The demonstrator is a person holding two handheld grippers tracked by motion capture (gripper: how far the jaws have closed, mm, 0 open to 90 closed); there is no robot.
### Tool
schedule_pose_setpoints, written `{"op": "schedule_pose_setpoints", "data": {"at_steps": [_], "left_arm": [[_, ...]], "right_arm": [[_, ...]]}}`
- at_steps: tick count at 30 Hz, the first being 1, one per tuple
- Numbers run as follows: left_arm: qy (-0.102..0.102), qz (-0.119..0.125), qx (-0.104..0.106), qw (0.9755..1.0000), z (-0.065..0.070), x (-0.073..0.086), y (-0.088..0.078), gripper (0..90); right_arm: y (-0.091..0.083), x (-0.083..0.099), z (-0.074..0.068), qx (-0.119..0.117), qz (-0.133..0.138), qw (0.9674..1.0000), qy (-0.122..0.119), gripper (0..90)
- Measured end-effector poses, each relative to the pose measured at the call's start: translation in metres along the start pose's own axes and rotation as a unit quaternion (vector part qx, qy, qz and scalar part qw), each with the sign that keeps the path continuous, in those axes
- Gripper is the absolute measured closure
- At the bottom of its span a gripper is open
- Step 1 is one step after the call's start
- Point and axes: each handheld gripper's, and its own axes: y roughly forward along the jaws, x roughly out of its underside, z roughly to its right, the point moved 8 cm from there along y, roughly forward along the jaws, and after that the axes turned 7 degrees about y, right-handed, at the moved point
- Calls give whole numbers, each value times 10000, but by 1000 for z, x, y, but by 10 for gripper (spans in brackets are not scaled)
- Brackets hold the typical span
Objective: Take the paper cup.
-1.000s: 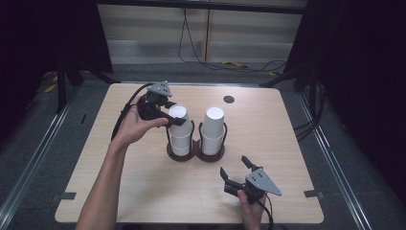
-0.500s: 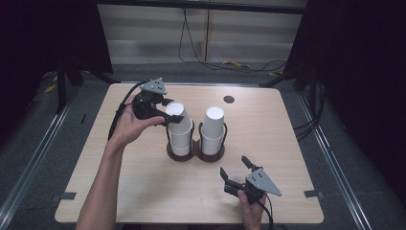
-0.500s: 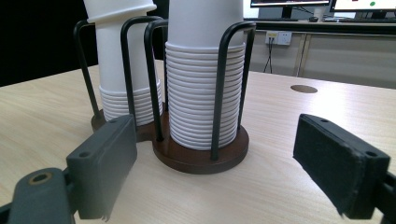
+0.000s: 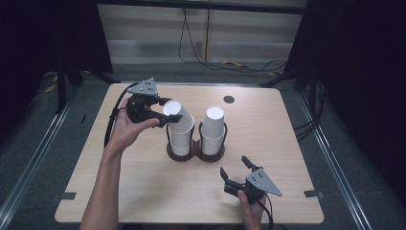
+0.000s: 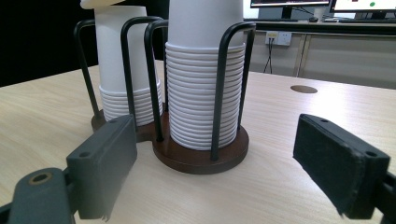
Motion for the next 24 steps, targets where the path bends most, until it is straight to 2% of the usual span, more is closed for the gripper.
{"op": "schedule_pose_setpoints", "data": {"at_steps": [3,5,7,10,13,16,24], "left_arm": [[0,90,-13,10000,1,-1,-2,339],[-32,275,-86,9996,4,-1,-5,340],[-28,308,-94,9995,4,0,-6,340],[-143,481,-113,9987,6,1,-9,340],[-164,550,-179,9982,8,1,-11,341],[-171,688,-191,9973,11,0,-14,341],[-148,849,-210,9961,20,0,-16,342]], "right_arm": [[0,0,0,0,0,10000,-1,134],[0,0,0,0,1,10000,-3,134],[0,0,0,0,2,10000,-2,134],[0,0,0,-17,-5,10000,-15,134],[0,0,0,-14,-6,10000,-12,134],[0,0,0,-14,0,10000,-20,134],[0,0,0,-16,-5,10000,-13,134]]}}
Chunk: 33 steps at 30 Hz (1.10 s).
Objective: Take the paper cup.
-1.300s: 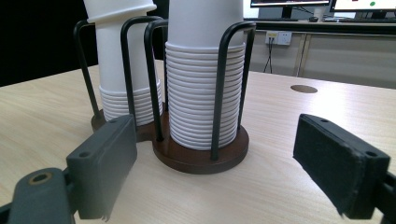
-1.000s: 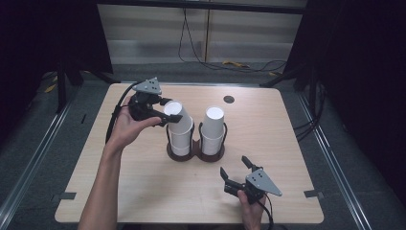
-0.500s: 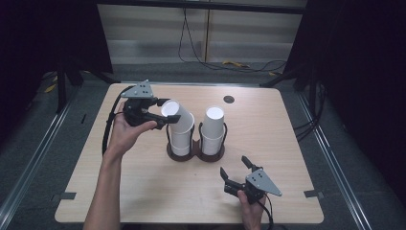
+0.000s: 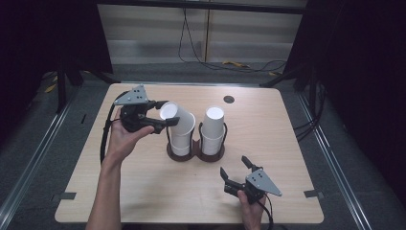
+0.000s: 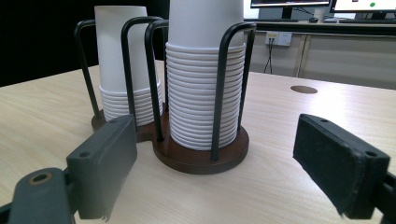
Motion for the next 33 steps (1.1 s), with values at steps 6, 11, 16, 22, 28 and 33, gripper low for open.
{"op": "schedule_pose_setpoints", "data": {"at_steps": [6,11,16,22,28,33], "left_arm": [[17,69,48,10000,9,3,-1,342],[-12,180,93,9998,16,5,-3,342],[47,186,184,9996,23,6,-3,341],[150,188,257,9994,37,11,1,340],[158,276,339,9989,47,14,3,339],[109,336,369,9987,52,19,7,338]], "right_arm": [[0,0,0,-5,-2,10000,-1,134],[0,0,0,-15,-18,10000,13,134],[0,0,-1,-40,-9,10000,-7,135],[-2,0,-2,-97,44,9999,7,134],[0,0,-7,-285,-9,9995,-102,133],[5,3,-17,-602,-219,9977,-218,131]]}}
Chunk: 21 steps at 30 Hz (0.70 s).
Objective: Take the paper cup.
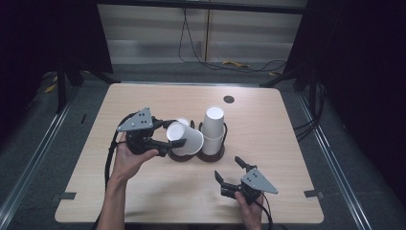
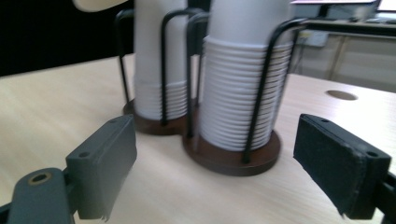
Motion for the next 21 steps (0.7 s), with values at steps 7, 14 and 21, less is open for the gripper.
{"op": "schedule_pose_setpoints", "data": {"at_steps": [7,14,21], "left_arm": [[-55,133,67,9999,6,8,6,336],[-42,-21,147,9999,11,15,12,344],[-143,-131,349,9992,20,23,20,346]], "right_arm": [[9,1,-15,-398,-195,9990,-50,130],[10,-4,-19,-532,-91,9984,182,131],[11,-11,-28,-772,-46,9969,159,131]]}}
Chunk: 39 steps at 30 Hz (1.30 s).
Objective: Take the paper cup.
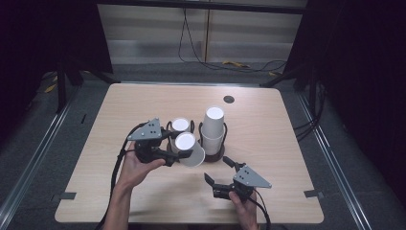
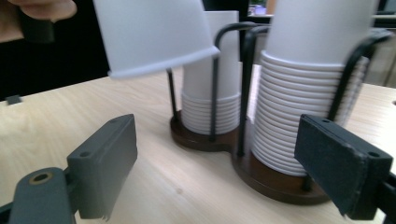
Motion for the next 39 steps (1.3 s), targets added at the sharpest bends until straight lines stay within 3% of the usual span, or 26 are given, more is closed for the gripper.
{"op": "schedule_pose_setpoints", "data": {"at_steps": [6,16,20,31,39], "left_arm": [[-72,-44,109,9999,7,11,9,348],[-213,-105,180,9996,15,26,14,349],[-245,-79,238,9994,18,26,15,350],[-288,-24,360,9989,23,24,18,350],[-287,4,444,9986,29,22,22,350]], "right_arm": [[4,-2,-6,-169,-28,9998,99,131],[8,-4,-14,-563,-43,9984,-16,129],[10,-5,-20,-770,-34,9970,-29,129],[18,-7,-24,-1053,23,9944,52,131],[26,-6,-28,-1138,55,9935,61,133]]}}
